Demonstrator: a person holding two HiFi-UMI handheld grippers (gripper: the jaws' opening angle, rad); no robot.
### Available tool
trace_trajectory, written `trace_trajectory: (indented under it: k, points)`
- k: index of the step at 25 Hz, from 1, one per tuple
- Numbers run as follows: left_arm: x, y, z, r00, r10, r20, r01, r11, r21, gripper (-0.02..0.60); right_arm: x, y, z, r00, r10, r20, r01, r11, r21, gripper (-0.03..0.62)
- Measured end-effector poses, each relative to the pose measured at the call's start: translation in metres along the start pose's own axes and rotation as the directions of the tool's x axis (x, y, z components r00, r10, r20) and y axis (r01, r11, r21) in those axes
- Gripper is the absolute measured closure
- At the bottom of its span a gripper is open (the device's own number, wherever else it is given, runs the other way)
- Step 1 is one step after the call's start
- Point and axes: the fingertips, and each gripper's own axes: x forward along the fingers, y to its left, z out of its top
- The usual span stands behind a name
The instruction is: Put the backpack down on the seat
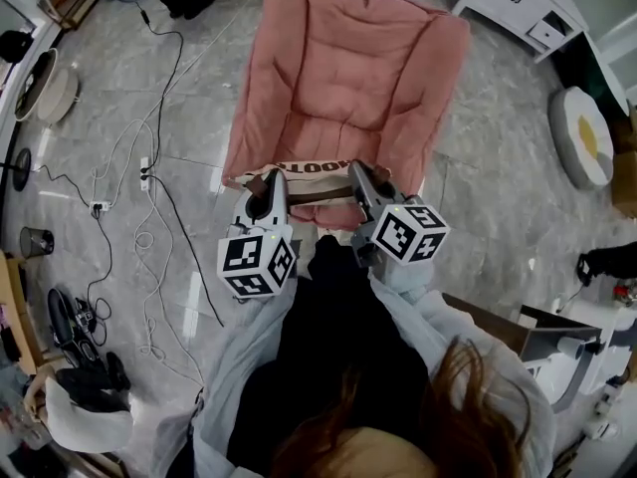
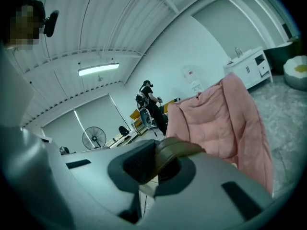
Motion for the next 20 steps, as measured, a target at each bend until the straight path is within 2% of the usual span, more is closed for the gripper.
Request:
trace_trajectory:
  k: [4,9,17,20]
  points:
    - [0.041,-0.007,0.010,1.000,-0.011,-0.003,0.012,1.000,0.025,0.568,0.033,-0.024,0.034,0.999,0.032,-0.032,-0.034,0.999,-0.038,0.586]
    - [0.091,0.000,0.025,1.000,0.014,-0.016,-0.014,1.000,0.014,0.568,0.086,-0.043,0.069,0.990,0.092,-0.109,-0.104,0.989,-0.108,0.586]
    - [0.133,-0.016,0.047,1.000,0.013,-0.003,-0.013,0.999,0.049,0.568,0.126,-0.058,0.118,0.970,0.173,-0.169,-0.195,0.974,-0.118,0.586]
    - [0.138,-0.024,0.040,1.000,-0.007,-0.029,0.008,1.000,0.009,0.568,0.130,-0.064,0.119,0.954,0.212,-0.214,-0.233,0.969,-0.079,0.586]
